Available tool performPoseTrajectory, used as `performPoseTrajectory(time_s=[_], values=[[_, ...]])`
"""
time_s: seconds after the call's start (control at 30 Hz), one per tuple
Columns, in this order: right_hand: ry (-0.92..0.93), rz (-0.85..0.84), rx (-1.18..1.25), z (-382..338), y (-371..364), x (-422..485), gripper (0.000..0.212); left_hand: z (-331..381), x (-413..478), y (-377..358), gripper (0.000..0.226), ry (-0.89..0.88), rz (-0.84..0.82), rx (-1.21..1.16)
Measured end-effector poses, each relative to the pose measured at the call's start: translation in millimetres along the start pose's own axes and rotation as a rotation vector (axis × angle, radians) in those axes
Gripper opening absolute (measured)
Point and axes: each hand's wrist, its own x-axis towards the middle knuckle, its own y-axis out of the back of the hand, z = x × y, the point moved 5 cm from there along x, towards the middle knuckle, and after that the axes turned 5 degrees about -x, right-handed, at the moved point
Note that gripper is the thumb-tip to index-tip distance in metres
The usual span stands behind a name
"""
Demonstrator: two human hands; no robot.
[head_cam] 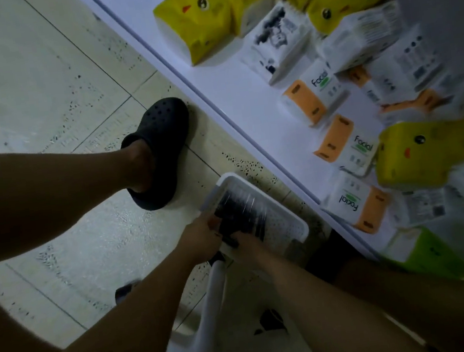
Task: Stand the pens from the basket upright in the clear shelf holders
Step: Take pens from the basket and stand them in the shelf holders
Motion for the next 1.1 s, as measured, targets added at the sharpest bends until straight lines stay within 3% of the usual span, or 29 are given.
performPoseTrajectory(time_s=[0.1, 0.23, 0.47, 0.6, 0.67, 0.73, 0.93, 1.0, 1.1], values=[[-0.053, -0.010, 0.007, 0, -7, 13, 0.013, -12, 5, 5, 0.040, 0.020, 0.019, 0.010], [-0.073, -0.017, -0.053, -1, -3, 22, 0.033, -25, 14, 7, 0.042, 0.033, 0.028, -0.023], [-0.090, -0.060, -0.117, 5, 10, 20, 0.021, -38, 20, 0, 0.036, 0.012, 0.007, 0.065], [-0.134, 0.026, 0.086, 10, 35, 2, 0.017, -25, 27, -8, 0.021, -0.122, 0.034, 0.139], [-0.104, 0.114, 0.160, 13, 48, -9, 0.008, -14, 33, -18, 0.023, -0.204, 0.038, 0.166], [-0.089, 0.200, 0.242, 15, 57, -20, 0.012, -5, 43, -28, 0.023, -0.254, 0.045, 0.197], [-0.033, 0.330, 0.415, 17, 58, -42, 0.015, -7, 73, -41, 0.038, -0.118, -0.022, 0.296], [-0.049, 0.313, 0.444, 16, 54, -47, 0.026, -11, 80, -43, 0.033, -0.106, -0.061, 0.247], [-0.102, 0.284, 0.702, 20, 49, -50, 0.038, -14, 87, -47, 0.024, -0.127, -0.135, 0.219]])
